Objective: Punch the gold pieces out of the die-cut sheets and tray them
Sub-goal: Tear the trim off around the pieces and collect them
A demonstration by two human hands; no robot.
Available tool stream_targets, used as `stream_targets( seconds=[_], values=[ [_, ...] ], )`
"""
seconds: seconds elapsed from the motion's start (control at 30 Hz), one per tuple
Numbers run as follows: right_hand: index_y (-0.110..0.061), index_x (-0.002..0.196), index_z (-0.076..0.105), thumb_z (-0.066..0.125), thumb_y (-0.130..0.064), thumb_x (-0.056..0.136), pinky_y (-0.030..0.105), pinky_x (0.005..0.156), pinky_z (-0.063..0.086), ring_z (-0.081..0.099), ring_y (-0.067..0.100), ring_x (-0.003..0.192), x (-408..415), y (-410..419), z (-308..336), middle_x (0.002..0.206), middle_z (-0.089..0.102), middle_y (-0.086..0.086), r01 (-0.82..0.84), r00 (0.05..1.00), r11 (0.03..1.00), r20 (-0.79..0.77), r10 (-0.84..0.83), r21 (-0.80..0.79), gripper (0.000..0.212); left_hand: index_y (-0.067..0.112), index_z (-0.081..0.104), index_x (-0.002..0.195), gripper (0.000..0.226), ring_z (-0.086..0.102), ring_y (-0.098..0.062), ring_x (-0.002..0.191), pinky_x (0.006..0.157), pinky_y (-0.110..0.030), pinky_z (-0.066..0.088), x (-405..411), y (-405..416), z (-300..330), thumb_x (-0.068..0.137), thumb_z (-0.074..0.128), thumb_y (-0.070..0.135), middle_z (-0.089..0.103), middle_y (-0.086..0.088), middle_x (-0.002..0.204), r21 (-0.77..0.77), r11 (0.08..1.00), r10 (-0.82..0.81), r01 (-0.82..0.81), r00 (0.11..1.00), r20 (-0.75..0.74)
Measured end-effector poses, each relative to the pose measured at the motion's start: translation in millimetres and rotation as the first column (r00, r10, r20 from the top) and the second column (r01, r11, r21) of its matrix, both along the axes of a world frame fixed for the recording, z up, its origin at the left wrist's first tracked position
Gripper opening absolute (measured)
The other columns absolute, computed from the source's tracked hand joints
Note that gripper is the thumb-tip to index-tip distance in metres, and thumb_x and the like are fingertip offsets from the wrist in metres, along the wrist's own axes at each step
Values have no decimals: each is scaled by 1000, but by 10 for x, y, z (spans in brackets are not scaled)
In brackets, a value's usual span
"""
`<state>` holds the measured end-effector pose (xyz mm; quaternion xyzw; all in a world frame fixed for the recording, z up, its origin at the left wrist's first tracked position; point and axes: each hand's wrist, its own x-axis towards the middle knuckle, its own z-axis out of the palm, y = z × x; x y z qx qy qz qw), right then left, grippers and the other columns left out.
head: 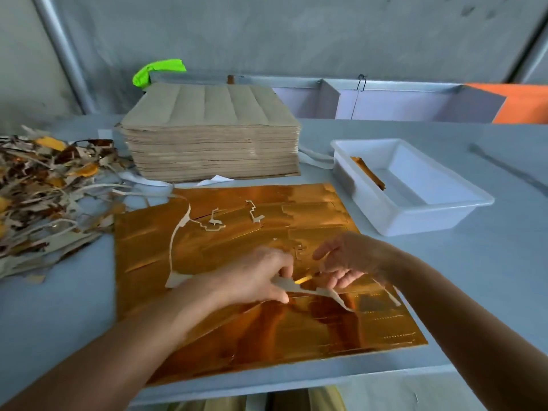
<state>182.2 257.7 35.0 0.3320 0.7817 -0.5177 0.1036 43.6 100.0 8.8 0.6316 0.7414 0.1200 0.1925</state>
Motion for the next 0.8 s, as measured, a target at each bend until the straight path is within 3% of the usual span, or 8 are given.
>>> stream_targets(
  seconds=[0.17, 0.23, 0.33, 0.43, 0.53, 0.6, 0.67, 0.8],
  values=[
    [2, 109, 62, 61, -23, 88, 29, 65, 52, 67, 23, 74, 51, 154, 42, 91, 72, 18, 146, 952, 932, -210, -224, -330, 32, 24, 55, 95, 15, 63, -6, 68, 59, -19, 49, -317, -16, 402, 87, 66, 18, 67, 1, 83, 124, 956, 179, -267, 862, 475],
    [3, 106, 63, 56, -26, 89, 28, 59, 55, 68, 22, 70, 53, 180, 47, 89, 71, 20, 183, 898, 851, -267, -348, -493, 34, 17, 56, 99, 12, 61, -10, 60, 53, -18, 47, -465, 19, 460, 89, 62, 14, 66, -4, 83, 187, 866, 250, -465, 724, 642],
    [2, 105, 61, 43, -18, 100, 27, 55, 57, 67, 21, 66, 45, 162, 4, 84, 68, 18, 221, 779, 703, -311, -544, -676, 27, 10, 55, 102, 14, 52, -8, 54, 42, -17, 40, -666, 75, 475, 90, 61, 14, 62, -5, 81, 144, 622, 314, -770, 414, 854],
    [1, 105, 59, 45, -5, 98, 26, 55, 56, 67, 21, 69, 12, 40, -118, 87, 67, 17, 336, 759, 742, -300, -578, -580, 17, 8, 55, 96, 8, 49, -9, 51, 36, -16, 35, -797, 114, 412, 93, 59, 15, 60, -5, 76, 51, 449, 287, -892, 197, 937],
    [-6, 93, 61, 54, 3, 92, 28, 53, 53, 65, 22, 69, 7, -141, -246, 90, 65, 18, 498, 812, 823, -186, -554, -274, 11, 8, 59, 80, 15, 49, -9, 48, 34, -15, 33, -848, 146, 305, 93, 59, 15, 59, -4, 69, -20, 309, 356, -951, 96, 929],
    [-8, 89, 61, 59, -2, 90, 23, 48, 51, 62, 17, 60, 30, -229, -296, 79, 64, 13, 490, 837, 847, -163, -523, -204, 7, 7, 59, 78, 16, 49, -9, 48, 33, -14, 34, -885, 144, 226, 92, 60, 15, 58, -4, 68, -37, 193, 418, -981, 48, 907],
    [-5, 87, 65, 66, -12, 87, 20, 45, 48, 60, 11, 53, 44, -309, -315, 67, 65, 8, 430, 880, 891, -155, -450, -146, 6, 3, 61, 92, 12, 53, -10, 51, 35, -13, 38, -908, 139, 141, 92, 61, 15, 60, -5, 71, 18, 183, 513, -983, 111, 851],
    [-6, 83, 69, 73, -16, 83, 17, 43, 44, 57, 9, 53, -56, -417, -357, 68, 66, 5, 352, 934, 931, -101, -343, 93, 11, 7, 50, 126, 45, 60, -20, 101, 77, -27, 49, -751, 147, 45, 87, 67, 21, 59, -8, 115, 176, 568, 683, -804, 580, 445]
  ],
)
